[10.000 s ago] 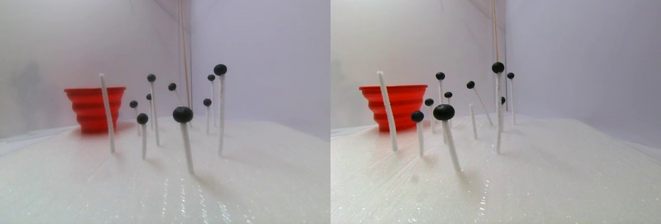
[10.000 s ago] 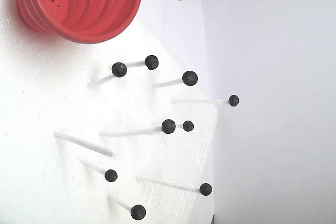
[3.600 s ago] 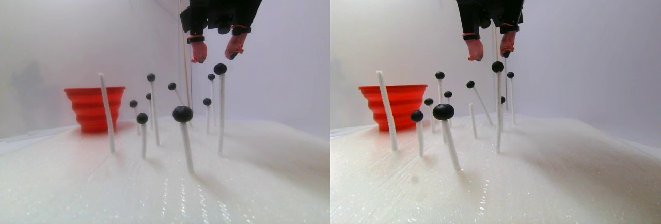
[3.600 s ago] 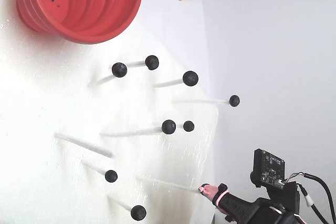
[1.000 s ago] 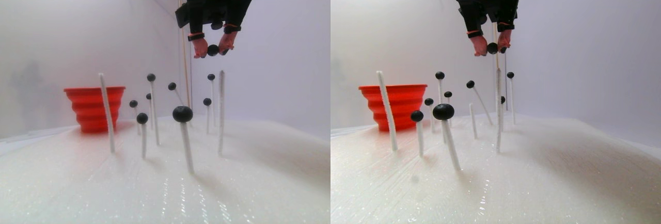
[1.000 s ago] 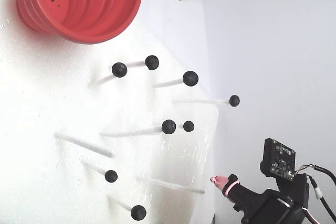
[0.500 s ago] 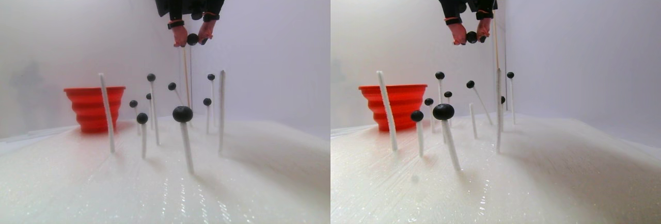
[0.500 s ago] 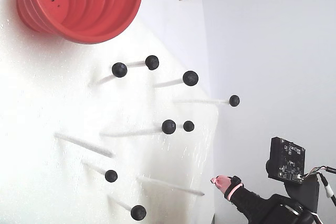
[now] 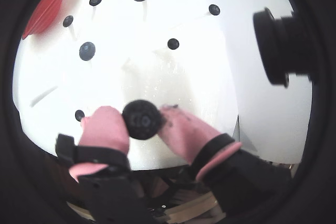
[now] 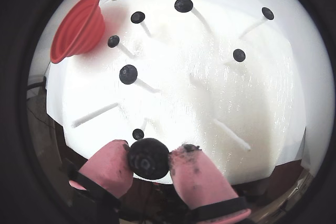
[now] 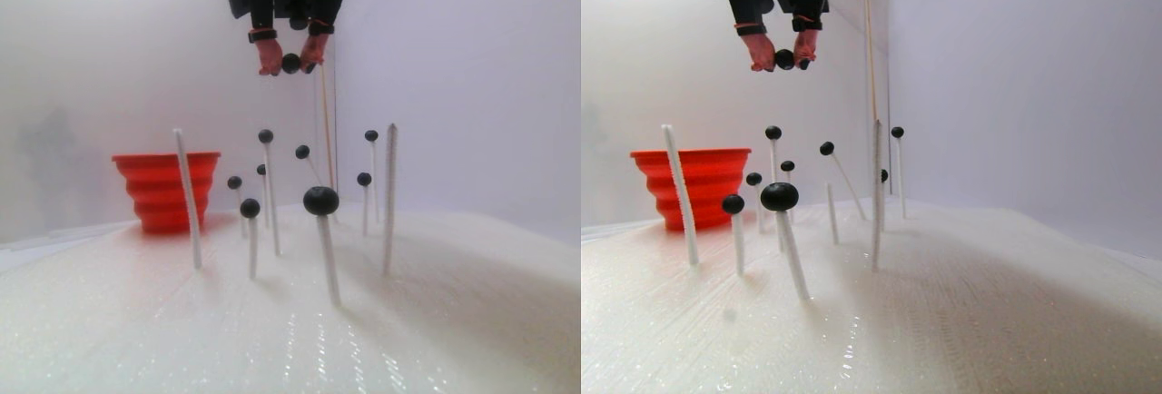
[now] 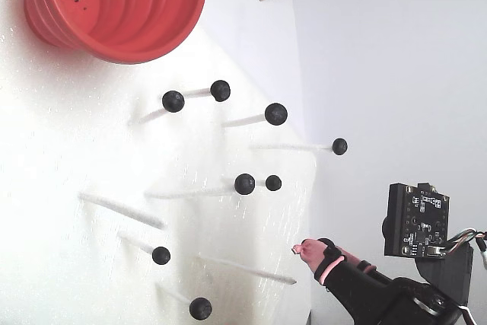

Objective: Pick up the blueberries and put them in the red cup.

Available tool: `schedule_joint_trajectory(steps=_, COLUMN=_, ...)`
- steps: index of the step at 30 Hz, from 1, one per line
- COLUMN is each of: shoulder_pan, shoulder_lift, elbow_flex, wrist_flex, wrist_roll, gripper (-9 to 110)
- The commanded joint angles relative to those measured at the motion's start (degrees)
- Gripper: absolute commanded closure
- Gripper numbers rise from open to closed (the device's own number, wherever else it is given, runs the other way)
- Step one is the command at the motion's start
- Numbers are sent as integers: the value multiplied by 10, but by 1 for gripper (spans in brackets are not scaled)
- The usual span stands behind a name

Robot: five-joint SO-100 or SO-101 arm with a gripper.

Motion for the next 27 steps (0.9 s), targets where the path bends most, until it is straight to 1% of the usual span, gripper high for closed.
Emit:
schedule_joint_trajectory(steps=1, shoulder_pan=-20, shoulder_lift=35, elbow_flex=-13, wrist_flex=-18, wrist_roll=-4, gripper=89)
schedule_joint_trajectory(steps=14, shoulder_pan=-88, shoulder_lift=6, elbow_flex=-25, wrist_flex=-65, wrist_roll=-17, gripper=89)
schedule_joint_trajectory(steps=27, shoulder_pan=-132, shoulder_lift=-18, elbow_flex=-28, wrist_flex=-105, wrist_roll=-22, gripper=89)
